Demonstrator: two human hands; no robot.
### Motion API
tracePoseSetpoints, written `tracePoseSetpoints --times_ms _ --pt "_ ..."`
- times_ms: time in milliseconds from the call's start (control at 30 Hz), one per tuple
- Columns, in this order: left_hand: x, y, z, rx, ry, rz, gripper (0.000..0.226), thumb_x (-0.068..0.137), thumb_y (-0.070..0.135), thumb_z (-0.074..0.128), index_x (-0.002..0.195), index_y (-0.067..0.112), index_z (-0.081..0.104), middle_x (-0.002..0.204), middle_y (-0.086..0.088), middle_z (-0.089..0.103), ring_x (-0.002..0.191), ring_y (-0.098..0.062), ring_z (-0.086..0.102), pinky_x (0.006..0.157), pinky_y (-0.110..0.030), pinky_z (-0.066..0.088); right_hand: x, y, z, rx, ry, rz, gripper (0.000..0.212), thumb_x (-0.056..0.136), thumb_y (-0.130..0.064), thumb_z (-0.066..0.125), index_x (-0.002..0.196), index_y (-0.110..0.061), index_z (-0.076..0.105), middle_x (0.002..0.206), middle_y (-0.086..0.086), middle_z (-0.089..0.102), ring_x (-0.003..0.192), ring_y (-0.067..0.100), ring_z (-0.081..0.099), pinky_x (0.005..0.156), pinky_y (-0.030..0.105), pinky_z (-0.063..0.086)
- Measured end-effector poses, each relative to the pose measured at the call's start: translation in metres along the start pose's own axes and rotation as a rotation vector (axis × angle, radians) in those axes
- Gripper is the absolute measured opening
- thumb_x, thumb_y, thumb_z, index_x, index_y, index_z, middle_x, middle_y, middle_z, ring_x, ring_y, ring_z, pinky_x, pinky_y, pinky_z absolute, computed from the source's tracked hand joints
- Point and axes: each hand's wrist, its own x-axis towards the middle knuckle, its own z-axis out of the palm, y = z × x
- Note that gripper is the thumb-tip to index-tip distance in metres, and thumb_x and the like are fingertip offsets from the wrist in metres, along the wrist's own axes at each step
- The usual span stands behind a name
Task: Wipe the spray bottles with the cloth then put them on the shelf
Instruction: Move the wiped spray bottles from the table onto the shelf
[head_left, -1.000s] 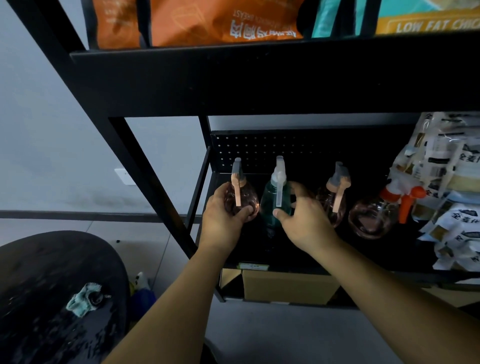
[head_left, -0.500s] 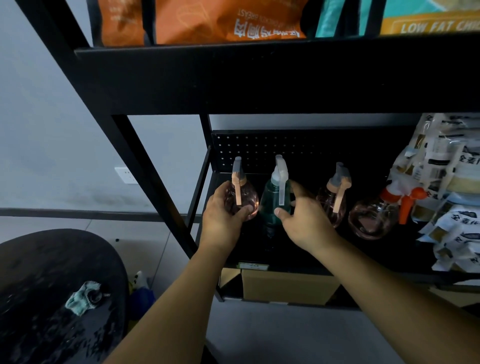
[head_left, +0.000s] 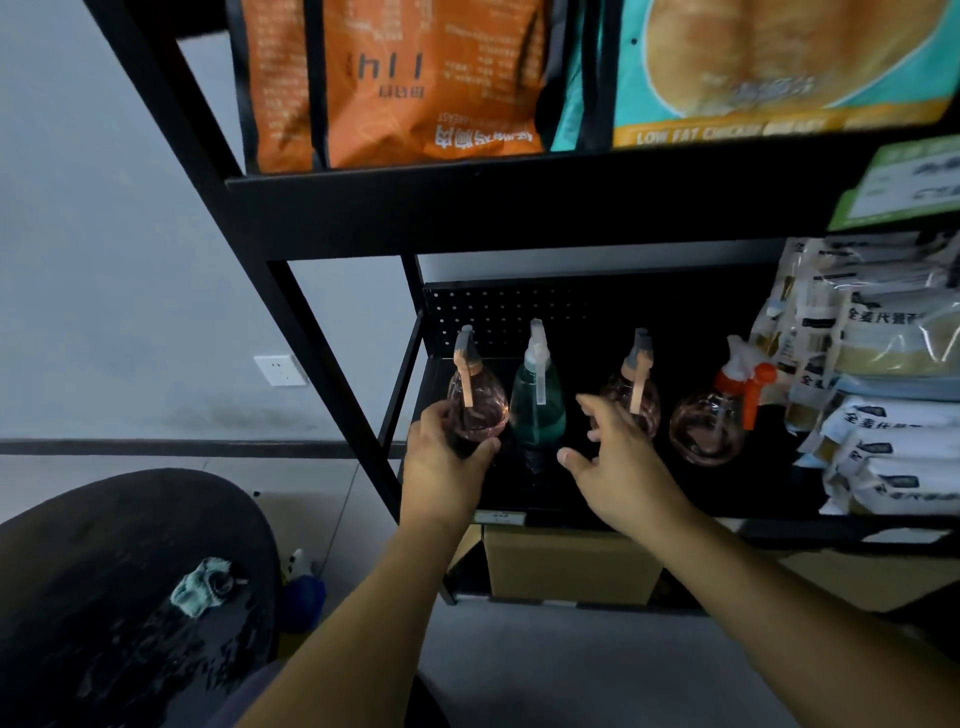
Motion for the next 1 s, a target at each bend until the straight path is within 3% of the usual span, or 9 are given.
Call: tracePoseSetpoints --times_ms 200,333,500,600,733,1000 --pt "-0.031 0.019 0.003 0.058 -0.018 0.013 0.051 0.090 0.036 0.086 0.132 0.025 0.060 0.130 0.003 0.058 0.114 -0.014 0.061 0.097 -0.029 0.051 -0.037 0.013 -0.031 0.053 0.025 0.102 0.066 0.100 -0.029 0.067 0.157 -0.027 0.033 0.151 0.002 0.044 0.122 0.021 0.059 0.102 0.034 0.048" --pt "-0.049 0.034 0.017 0.056 -0.075 0.058 0.053 0.092 0.035 0.084 0.138 0.023 0.061 0.131 0.003 0.057 0.119 -0.015 0.061 0.105 -0.032 0.053 -0.049 0.027 -0.055 0.066 0.046 0.136 0.066 0.100 -0.028 0.067 0.157 -0.024 0.034 0.151 0.003 0.045 0.130 0.017 0.053 0.103 0.032 0.046" --pt "-0.062 0.050 0.041 0.047 -0.142 0.083 0.057 0.096 0.035 0.080 0.146 0.021 0.057 0.141 0.005 0.055 0.116 -0.005 0.051 0.100 -0.020 0.042 -0.052 0.048 -0.079 0.048 0.112 0.152 0.065 0.098 -0.026 0.070 0.155 -0.019 0.038 0.155 0.000 0.043 0.131 0.017 0.052 0.107 0.036 0.047" --pt "-0.062 0.057 0.058 0.040 -0.175 0.077 0.060 0.096 0.036 0.081 0.148 0.022 0.056 0.146 0.003 0.056 0.127 -0.013 0.056 0.105 -0.024 0.046 -0.053 0.064 -0.088 0.026 0.154 0.185 0.061 0.097 -0.026 0.071 0.150 -0.016 0.045 0.149 0.002 0.047 0.130 0.019 0.054 0.106 0.036 0.047" --pt "-0.055 0.060 0.079 0.049 -0.190 0.073 0.064 0.094 0.037 0.082 0.150 0.021 0.056 0.149 0.001 0.058 0.140 -0.018 0.054 0.109 -0.024 0.042 -0.048 0.083 -0.097 -0.006 0.182 0.239 0.041 0.095 -0.026 0.074 0.131 -0.013 0.058 0.132 0.004 0.053 0.120 0.022 0.058 0.090 0.027 0.042" --pt "-0.037 0.065 0.107 0.053 -0.215 0.048 0.069 0.093 0.034 0.084 0.153 0.023 0.052 0.151 -0.001 0.055 0.142 -0.020 0.053 0.112 -0.030 0.044 -0.026 0.104 -0.104 -0.004 0.228 0.270 0.050 0.090 -0.027 0.079 0.133 -0.014 0.057 0.131 0.008 0.055 0.118 0.026 0.059 0.090 0.031 0.045"
